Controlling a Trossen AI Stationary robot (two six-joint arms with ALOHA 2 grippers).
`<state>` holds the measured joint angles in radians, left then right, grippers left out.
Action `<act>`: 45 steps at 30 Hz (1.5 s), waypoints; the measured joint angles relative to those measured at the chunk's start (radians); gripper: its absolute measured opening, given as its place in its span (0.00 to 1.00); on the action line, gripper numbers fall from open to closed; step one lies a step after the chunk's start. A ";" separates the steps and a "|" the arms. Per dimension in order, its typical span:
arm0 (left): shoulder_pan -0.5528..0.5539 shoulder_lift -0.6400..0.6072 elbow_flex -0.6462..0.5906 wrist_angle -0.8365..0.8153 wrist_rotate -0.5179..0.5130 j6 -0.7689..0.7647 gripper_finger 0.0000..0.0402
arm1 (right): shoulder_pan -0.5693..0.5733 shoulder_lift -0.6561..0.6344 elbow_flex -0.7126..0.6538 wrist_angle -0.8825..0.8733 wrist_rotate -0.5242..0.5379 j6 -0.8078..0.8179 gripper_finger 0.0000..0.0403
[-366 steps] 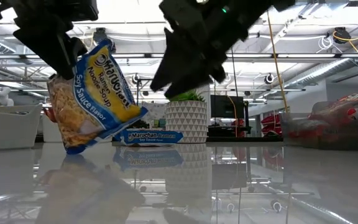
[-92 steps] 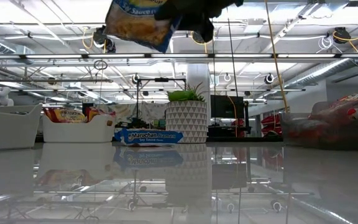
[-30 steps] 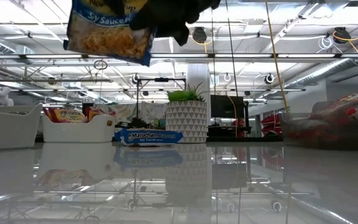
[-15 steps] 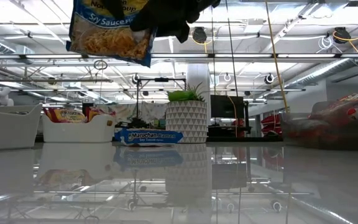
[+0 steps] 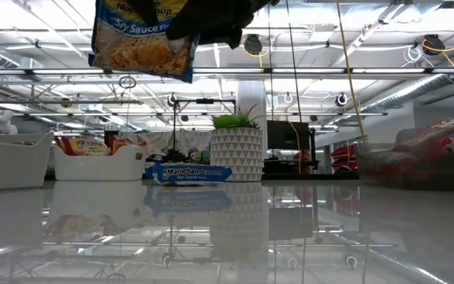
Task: Sort Maruchan noodles
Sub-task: Put the middle blue noodle pack into the gray bin
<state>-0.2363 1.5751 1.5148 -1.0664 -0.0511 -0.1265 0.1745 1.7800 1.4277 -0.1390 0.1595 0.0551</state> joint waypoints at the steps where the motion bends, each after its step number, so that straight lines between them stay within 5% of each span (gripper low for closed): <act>1: 0.000 -0.003 0.001 0.000 -0.002 0.001 0.32 | 0.000 -0.006 0.000 -0.003 0.009 0.001 0.31; 10: -0.037 -0.133 0.000 -0.067 0.011 -0.010 0.32 | 0.024 -0.087 0.000 -0.038 0.069 0.003 0.57; 14: -0.099 -0.208 0.000 -0.125 -0.062 -0.028 0.32 | 0.046 -0.114 0.000 -0.100 0.165 0.002 0.63; 22: -0.235 -0.377 -0.159 -0.145 -0.186 -0.033 0.32 | 0.077 -0.154 0.000 -0.127 0.212 0.008 0.63; 32: -0.271 -0.633 -0.453 -0.128 -0.241 -0.087 0.32 | 0.081 -0.155 0.000 -0.120 0.212 -0.018 0.63; 45: -0.271 -0.721 -0.646 -0.172 -0.238 -0.081 0.32 | 0.080 -0.154 -0.001 -0.122 0.237 -0.019 0.63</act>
<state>-0.5074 0.8542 0.8687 -1.2385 -0.2896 -0.2077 0.2550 1.6257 1.4269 -0.2606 0.3969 0.0364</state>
